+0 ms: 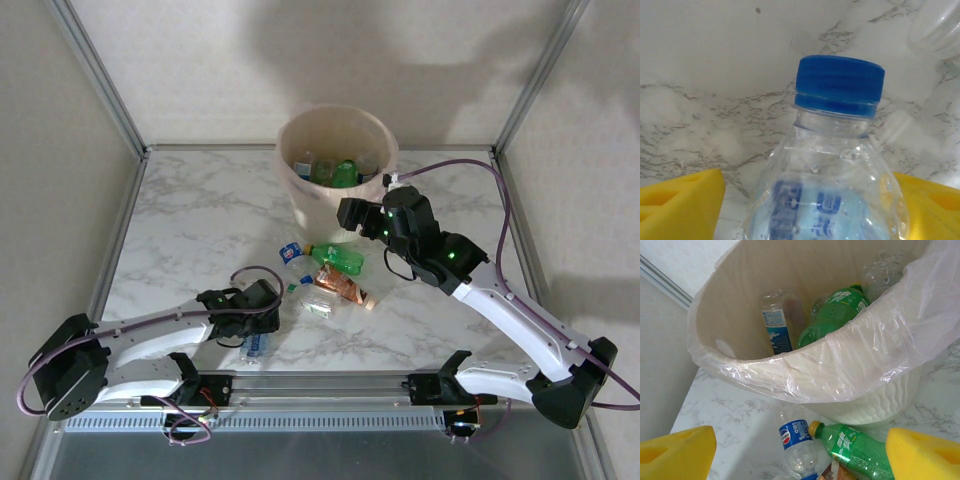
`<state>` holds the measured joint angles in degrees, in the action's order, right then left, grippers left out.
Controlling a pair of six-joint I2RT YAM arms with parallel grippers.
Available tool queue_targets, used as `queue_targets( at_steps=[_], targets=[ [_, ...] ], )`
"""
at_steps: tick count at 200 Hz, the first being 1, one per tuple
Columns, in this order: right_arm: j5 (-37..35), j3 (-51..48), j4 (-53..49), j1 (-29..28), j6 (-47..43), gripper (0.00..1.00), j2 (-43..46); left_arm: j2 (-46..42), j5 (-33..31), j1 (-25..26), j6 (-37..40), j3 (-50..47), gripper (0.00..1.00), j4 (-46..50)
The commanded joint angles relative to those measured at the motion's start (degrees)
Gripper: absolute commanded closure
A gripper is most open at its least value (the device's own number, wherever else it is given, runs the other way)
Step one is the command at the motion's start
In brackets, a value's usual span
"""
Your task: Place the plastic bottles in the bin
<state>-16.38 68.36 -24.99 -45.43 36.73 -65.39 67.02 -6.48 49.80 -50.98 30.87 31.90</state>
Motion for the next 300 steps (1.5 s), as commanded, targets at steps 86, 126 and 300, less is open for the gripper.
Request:
queue_targets(
  at_steps=[86,126,300],
  targets=[
    [0.2,2.0,0.3,-0.6,-0.5,0.14,-0.6,-4.2,-5.4,-1.7,-1.2,3.4,0.37,2.7],
    [1.9,3.5,0.4,-0.6,-1.3,0.15,-1.7,-7.0,-5.3,-5.5,0.6,9.9,0.40,4.7],
    [1.0,13.5,1.1,-20.8,-16.0,0.02,-14.2,-9.4,26.2,-25.3,-15.0,22.1,0.42,-20.6]
  ],
)
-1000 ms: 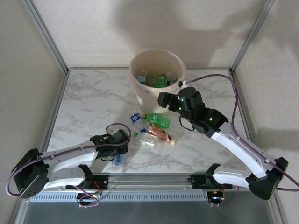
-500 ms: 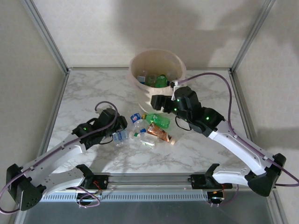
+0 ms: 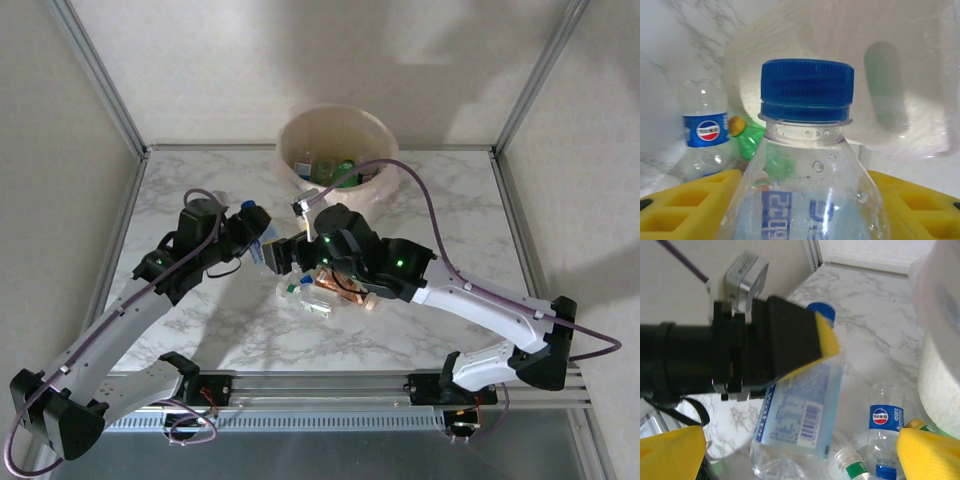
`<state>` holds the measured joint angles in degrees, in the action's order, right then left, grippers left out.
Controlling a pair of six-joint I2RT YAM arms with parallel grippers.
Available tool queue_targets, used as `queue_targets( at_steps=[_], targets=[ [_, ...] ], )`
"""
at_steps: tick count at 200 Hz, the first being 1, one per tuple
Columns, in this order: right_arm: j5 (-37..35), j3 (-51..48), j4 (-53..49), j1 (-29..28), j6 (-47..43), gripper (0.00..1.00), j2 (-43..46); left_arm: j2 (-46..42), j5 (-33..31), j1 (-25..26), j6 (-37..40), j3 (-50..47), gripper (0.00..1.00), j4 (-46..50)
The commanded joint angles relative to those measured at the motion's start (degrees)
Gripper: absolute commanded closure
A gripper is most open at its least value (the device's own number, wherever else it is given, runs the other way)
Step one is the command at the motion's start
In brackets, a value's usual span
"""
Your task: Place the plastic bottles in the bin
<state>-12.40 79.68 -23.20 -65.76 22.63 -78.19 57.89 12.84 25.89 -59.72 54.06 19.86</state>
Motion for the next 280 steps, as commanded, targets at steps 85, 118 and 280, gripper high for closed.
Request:
queue_targets(
  at_steps=[85,118,280],
  targets=[
    [-3.2,4.6,-2.3,-0.4,-2.2,0.08,-5.9,-0.7,9.3,-1.6,-10.0,-2.0,0.42,-13.1],
    [-3.8,4.5,-1.8,-0.5,-2.2,0.13,-6.3,-0.9,10.0,-1.6,-10.5,-2.4,0.42,-14.1],
    [-0.8,3.3,0.8,0.3,-0.4,0.25,-6.9,-2.1,15.3,-2.3,-16.3,-6.5,0.41,-25.2]
  ],
)
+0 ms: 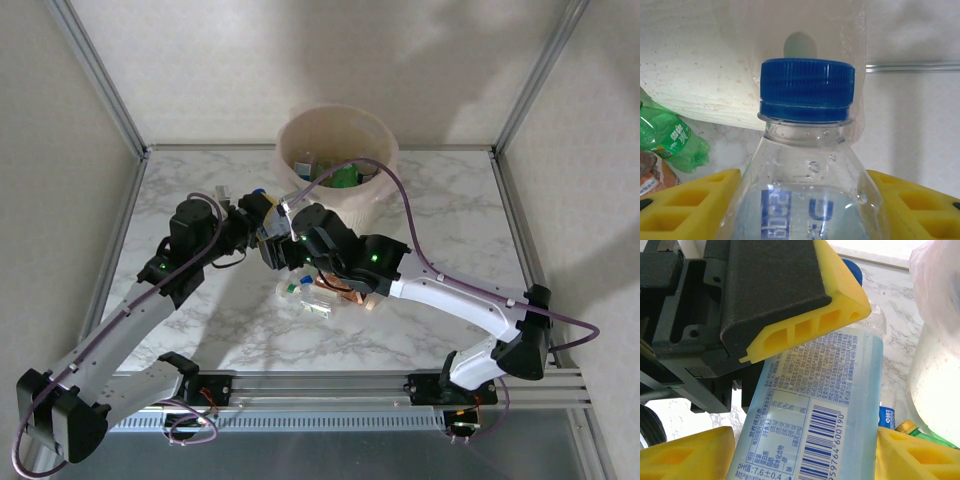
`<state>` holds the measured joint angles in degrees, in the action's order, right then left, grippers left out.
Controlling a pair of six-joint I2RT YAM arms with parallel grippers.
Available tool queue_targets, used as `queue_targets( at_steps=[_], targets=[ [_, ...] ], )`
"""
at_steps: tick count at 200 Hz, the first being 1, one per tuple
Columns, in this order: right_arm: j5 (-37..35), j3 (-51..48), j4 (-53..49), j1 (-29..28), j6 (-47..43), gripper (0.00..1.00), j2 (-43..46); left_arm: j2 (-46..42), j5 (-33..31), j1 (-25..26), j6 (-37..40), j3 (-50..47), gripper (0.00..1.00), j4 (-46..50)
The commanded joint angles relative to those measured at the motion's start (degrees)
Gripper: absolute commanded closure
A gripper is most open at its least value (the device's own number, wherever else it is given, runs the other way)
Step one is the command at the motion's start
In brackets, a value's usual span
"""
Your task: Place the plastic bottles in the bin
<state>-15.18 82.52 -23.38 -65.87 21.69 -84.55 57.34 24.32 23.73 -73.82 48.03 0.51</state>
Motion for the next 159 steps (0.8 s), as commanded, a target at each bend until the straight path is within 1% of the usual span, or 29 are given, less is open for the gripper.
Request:
queue_targets(
  at_steps=[1,11,36,51,72,97,104,110,130,131,133,159],
  targets=[
    [2.0,0.4,1.0,0.4,0.6,0.24,-0.5,-1.5,3.8,-0.2,-2.2,-0.5,0.41,-5.9],
    [2.5,0.1,1.3,0.8,0.9,0.22,-0.3,-1.5,3.8,-0.2,-2.1,-0.4,0.41,-6.0],
    [3.9,-1.2,2.6,1.4,1.3,0.23,0.9,-1.3,3.7,-0.3,-2.2,-0.3,0.41,-5.9],
    [4.9,-1.6,3.1,1.8,1.5,0.27,1.3,-1.2,3.9,-0.4,-2.7,-0.6,0.41,-6.5],
    [6.0,-2.0,3.3,2.5,1.9,0.36,1.7,-1.0,4.1,-0.4,-2.9,-0.4,0.41,-7.0],
    [6.3,-2.4,3.9,2.9,2.1,0.41,2.6,-0.7,4.0,-0.5,-2.7,-0.2,0.39,-6.9],
    [6.3,-2.4,4.0,3.0,2.1,0.42,2.9,-0.6,4.0,-0.5,-2.6,-0.2,0.37,-6.8],
    [6.4,-2.4,4.1,3.1,2.1,0.43,3.0,-0.5,3.9,-0.5,-2.4,-0.1,0.31,-6.8],
    [6.3,-2.3,4.1,3.4,2.3,0.43,3.6,-0.8,3.0,-0.7,-1.4,0.8,0.07,-5.5],
    [6.3,-2.3,4.1,3.4,2.3,0.43,3.6,-0.8,2.9,-0.8,-1.3,0.9,0.04,-5.3],
    [6.3,-2.3,4.1,3.5,2.3,0.43,3.6,-0.8,2.8,-0.8,-1.1,1.1,0.01,-5.0],
    [4.9,-1.8,3.7,4.3,2.1,0.45,4.6,-0.5,1.2,-1.5,2.8,4.9,0.00,0.2]
  ],
)
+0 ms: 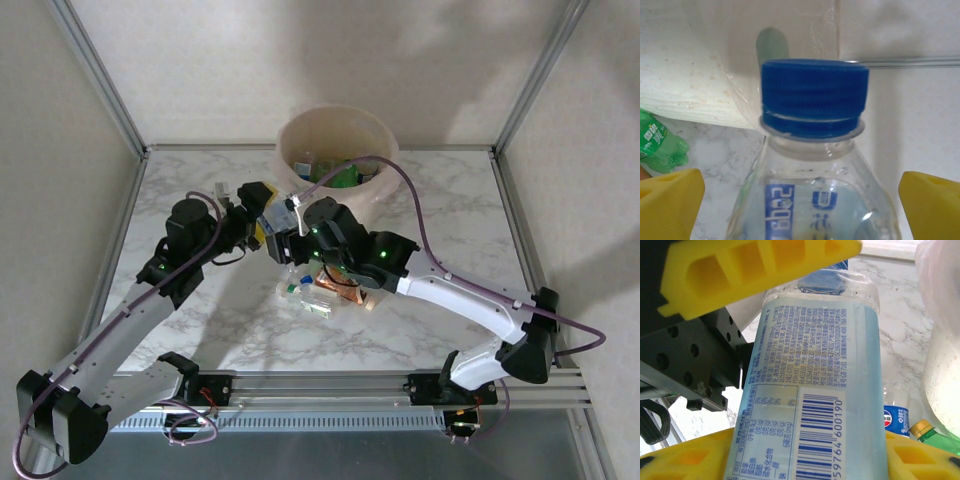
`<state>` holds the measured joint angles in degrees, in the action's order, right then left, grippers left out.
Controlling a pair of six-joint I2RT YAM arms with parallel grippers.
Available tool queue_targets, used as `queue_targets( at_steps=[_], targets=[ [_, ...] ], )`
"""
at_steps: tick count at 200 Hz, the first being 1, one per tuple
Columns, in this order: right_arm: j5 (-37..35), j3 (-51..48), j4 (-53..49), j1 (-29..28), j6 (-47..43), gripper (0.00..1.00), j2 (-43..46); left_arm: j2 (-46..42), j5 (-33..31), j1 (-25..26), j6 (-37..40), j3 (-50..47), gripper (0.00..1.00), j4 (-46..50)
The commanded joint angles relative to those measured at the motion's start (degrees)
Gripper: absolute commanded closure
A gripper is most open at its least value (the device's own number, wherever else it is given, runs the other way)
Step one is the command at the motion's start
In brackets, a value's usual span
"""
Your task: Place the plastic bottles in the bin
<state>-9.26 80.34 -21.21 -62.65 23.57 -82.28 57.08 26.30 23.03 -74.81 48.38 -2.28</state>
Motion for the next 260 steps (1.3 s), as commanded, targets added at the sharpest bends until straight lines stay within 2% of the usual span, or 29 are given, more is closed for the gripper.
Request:
queue_targets(
  at_steps=[1,50,72,93,143,182,234,246,260],
  targets=[
    [-1.1,0.4,1.5,1.2,0.3,0.45,2.4,-0.2,-0.8,-0.9,4.0,4.6,0.00,3.2],
    [-4.5,7.6,-3.6,6.4,-4.8,0.45,3.1,-1.5,-6.5,-1.3,14.3,12.8,0.00,12.6],
    [-7.7,12.3,-6.4,8.8,-9.2,0.44,2.5,-3.0,-9.3,-1.2,18.3,13.1,0.00,14.6],
    [-11.2,16.4,-8.5,11.5,-13.4,0.44,1.3,-4.3,-8.8,-1.2,17.7,9.6,0.01,12.1],
    [-10.4,20.6,-8.0,19.0,-20.7,0.44,-1.2,-5.2,-8.8,-1.3,15.8,3.8,0.00,10.9],
    [-12.0,19.1,-4.6,21.2,-27.1,0.45,-3.8,-7.0,-10.5,-1.2,14.6,-0.2,0.00,12.3],
    [-13.5,19.5,-3.5,22.6,-30.6,0.45,-9.1,-7.9,-11.1,-1.2,14.1,-2.7,0.00,13.0],
    [-14.3,18.9,-3.5,24.6,-30.7,0.43,-9.8,-7.9,-11.3,-1.2,14.2,-2.9,0.00,13.1],
    [-15.7,17.8,-3.2,25.7,-30.4,0.33,-10.3,-8.0,-11.4,-1.2,14.0,-3.6,0.01,12.9]
  ],
)
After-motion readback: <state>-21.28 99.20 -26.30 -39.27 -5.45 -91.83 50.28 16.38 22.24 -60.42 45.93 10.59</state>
